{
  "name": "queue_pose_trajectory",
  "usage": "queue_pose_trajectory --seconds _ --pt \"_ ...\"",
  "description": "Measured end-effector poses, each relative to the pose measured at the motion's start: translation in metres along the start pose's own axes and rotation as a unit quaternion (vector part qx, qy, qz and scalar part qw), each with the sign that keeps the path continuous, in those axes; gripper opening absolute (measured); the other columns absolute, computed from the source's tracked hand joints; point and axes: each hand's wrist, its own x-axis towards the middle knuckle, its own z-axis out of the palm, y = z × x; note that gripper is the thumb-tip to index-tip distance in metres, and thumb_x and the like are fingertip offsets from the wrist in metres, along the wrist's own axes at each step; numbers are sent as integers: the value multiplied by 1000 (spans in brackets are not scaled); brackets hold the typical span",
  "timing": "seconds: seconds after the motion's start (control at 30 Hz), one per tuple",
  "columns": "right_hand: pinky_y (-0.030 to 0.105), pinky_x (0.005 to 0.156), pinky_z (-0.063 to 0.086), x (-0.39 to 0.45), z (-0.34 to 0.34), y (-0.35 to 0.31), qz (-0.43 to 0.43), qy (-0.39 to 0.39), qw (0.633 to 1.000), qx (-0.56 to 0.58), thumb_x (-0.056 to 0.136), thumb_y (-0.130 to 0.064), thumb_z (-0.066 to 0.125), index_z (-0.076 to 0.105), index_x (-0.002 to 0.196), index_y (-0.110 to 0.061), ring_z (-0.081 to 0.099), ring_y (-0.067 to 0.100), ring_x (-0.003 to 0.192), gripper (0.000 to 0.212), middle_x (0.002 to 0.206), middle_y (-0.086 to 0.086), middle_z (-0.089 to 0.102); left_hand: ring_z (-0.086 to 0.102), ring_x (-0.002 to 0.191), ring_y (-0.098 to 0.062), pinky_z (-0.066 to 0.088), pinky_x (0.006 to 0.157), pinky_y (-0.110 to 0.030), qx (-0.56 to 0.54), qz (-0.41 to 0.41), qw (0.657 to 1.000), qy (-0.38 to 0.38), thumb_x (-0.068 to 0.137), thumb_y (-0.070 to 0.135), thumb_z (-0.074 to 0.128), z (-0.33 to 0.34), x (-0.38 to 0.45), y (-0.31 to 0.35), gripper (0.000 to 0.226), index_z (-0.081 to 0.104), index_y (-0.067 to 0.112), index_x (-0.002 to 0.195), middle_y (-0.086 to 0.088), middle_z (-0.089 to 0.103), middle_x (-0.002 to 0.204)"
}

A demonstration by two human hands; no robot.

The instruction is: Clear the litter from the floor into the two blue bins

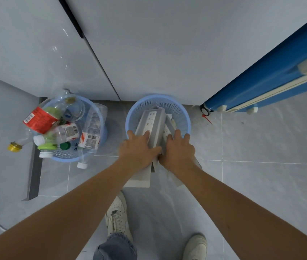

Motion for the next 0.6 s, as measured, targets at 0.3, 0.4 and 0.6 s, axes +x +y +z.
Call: queue_pose_trajectory --seconds 0.3,0.4,0.6 --pt "47 93 41 26 -22 14 -41 -147 980 131 86 -46 50 56 133 -19 29 32 133 55 144 6 36 53 115 -41 47 95 -48 7 13 1000 9 88 72 40 13 31 -7 75 28 36 153 -14 33 135" --pt "49 99 44 24 -22 20 -53 -108 984 134 94 -41 47 52 140 -20 35 31 132 52 141 7 42 49 121 -39 46 95 -48 23 15 999 18 89 74 39 16 35 -4 75 28 35 152 -13 33 137" --pt "48 95 49 23 -21 23 -66 -18 984 161 99 -42 44 52 139 -22 42 27 127 45 137 5 48 36 135 -39 40 104 -54 14 31 999 28 95 69 29 8 30 10 66 35 33 150 -13 27 153"
